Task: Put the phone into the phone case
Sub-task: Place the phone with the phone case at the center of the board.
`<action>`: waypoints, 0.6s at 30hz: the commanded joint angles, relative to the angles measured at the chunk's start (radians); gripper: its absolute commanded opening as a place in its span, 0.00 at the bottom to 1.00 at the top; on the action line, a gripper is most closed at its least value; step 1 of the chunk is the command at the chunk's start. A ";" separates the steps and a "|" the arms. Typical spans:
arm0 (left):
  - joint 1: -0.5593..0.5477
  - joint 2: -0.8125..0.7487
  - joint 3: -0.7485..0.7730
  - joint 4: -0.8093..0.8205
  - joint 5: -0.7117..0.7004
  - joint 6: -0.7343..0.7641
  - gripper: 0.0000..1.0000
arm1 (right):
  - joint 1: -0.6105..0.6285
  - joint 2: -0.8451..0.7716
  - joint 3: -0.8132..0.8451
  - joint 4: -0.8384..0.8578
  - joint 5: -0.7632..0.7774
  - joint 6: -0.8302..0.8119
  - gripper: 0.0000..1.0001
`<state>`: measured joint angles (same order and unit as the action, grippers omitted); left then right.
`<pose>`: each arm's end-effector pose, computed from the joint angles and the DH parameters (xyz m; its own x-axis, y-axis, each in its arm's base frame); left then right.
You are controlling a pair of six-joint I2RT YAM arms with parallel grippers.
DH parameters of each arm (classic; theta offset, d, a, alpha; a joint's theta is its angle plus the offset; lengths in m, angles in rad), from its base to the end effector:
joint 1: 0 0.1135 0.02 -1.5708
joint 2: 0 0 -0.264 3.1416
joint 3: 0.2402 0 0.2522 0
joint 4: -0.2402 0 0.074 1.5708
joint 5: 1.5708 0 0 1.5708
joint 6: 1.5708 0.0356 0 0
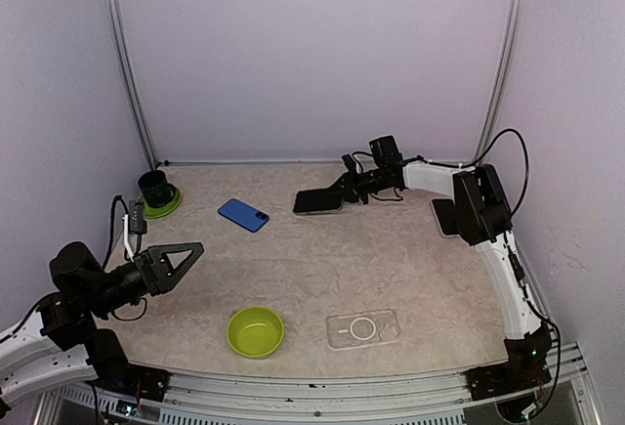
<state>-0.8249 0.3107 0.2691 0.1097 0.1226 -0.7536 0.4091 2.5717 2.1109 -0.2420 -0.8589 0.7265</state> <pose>0.0816 -0.0947 0.2514 -0.5218 -0.4360 -0.7332 0.6236 0.3916 -0.6766 0.5054 0.2485 0.1379 -0.9680 0.0533 -0.2453 -0.1965 0.4470 0.8727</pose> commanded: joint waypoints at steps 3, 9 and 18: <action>0.006 0.030 0.006 0.053 0.002 -0.019 0.99 | -0.037 0.015 0.018 0.018 -0.008 0.005 0.23; 0.004 0.068 0.019 0.051 0.008 -0.013 0.99 | -0.070 0.007 0.004 0.052 0.007 0.040 0.41; 0.004 0.043 0.003 0.058 -0.001 -0.034 0.99 | -0.093 0.014 0.006 0.199 -0.013 0.154 0.53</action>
<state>-0.8249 0.3695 0.2691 0.1352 0.1234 -0.7788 0.3260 2.5774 2.1105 -0.1543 -0.8532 0.8173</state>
